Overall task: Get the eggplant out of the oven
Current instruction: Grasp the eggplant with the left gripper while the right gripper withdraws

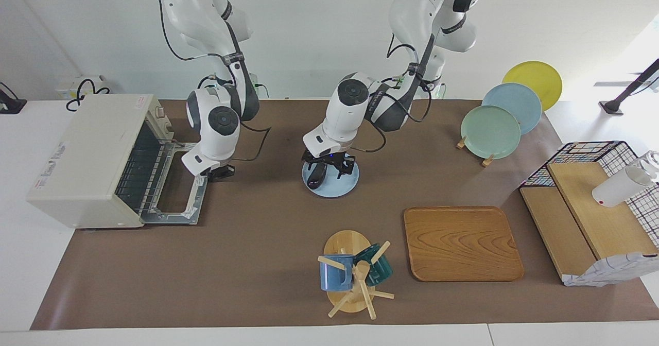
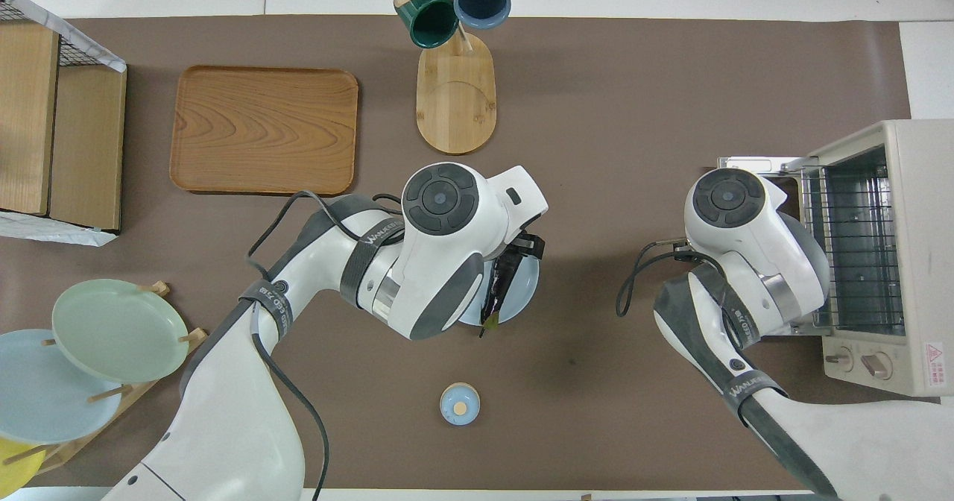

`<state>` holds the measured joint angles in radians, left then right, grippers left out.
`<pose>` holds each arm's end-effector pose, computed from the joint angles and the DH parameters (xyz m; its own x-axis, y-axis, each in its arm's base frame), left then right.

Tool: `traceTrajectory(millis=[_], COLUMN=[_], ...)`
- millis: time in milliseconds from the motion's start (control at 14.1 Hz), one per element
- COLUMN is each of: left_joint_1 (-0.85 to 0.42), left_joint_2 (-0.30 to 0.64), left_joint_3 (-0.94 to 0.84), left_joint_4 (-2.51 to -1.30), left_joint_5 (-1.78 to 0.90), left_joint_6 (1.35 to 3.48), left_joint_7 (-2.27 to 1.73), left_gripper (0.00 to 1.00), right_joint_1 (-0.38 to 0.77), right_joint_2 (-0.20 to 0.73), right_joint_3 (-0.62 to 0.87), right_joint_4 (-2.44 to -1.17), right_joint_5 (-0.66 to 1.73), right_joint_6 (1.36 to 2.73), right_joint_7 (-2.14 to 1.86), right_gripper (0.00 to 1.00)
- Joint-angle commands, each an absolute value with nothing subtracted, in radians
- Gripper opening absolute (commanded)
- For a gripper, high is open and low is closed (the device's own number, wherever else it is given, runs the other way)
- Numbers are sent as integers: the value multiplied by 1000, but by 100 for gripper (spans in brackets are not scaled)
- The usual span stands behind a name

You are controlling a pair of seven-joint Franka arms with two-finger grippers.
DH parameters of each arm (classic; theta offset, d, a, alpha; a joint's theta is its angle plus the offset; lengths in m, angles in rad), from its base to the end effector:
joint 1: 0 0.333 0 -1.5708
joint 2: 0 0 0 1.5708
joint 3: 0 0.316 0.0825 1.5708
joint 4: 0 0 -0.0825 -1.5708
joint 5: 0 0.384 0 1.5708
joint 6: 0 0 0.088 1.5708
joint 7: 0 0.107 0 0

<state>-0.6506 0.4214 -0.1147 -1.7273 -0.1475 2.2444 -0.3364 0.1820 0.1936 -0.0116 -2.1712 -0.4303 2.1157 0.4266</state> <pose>0.4849 -0.4612 0.3509 0.9465 -0.3216 0.0271 -0.3207 -0.9281 0.1890 0.5272 0.0713 0.2888 0.9910 -0.0114 -0.1332 0.0410 -0.9224 0.3840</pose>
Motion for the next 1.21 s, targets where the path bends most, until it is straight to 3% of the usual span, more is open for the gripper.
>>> traceTrajectory(millis=[0,993,1135], left_joint_1=[-675,-713,-713], left_joint_2=[399,385,385], left_joint_3=[-98,-101,-101], left_joint_4=[-1798,-1882,-1884], left_joint_5=[-160,-161,-161], left_joint_6=[2299,2372,2373], left_joint_7=[-345,-411,-411], left_gripper=[100,100,93], right_joint_1=[157,-35,-60], right_joint_2=[161,3,-27], right_joint_3=[-12,-12,-14], right_joint_4=[-2140,-2063,-2063], right_joint_5=[-462,-453,-443], right_joint_6=[2052,1849,1819], right_joint_7=[323,-12,-50], right_gripper=[0,0,0])
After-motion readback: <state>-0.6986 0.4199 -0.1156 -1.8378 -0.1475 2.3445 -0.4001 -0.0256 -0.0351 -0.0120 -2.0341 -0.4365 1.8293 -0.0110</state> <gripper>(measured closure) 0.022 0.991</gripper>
